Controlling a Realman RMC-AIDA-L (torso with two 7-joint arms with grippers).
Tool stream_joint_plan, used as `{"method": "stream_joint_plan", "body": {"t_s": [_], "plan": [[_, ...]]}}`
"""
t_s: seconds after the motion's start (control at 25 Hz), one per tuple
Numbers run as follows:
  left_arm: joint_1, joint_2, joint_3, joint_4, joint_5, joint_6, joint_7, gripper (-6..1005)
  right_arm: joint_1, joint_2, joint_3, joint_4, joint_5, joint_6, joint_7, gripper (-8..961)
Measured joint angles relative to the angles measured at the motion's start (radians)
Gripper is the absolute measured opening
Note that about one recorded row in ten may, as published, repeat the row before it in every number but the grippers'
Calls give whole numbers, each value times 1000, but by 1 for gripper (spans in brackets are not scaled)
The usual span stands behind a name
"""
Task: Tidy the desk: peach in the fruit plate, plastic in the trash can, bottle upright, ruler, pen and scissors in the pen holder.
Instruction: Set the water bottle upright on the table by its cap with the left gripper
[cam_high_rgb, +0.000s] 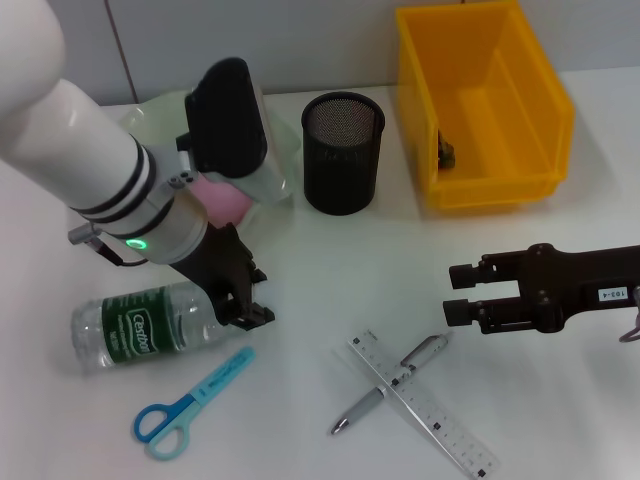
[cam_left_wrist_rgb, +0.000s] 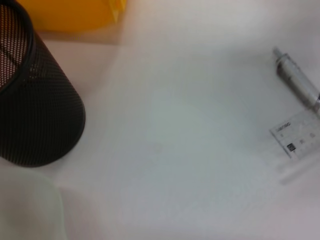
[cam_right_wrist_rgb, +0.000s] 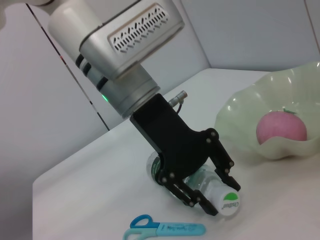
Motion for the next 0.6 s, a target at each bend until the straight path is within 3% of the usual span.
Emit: {"method": "stream_joint_plan", "body": {"t_s": [0.6], "plan": [[18,8,-320,45,-32,197,67,440,6,0,0,-2,0,3,-6,657]]}}
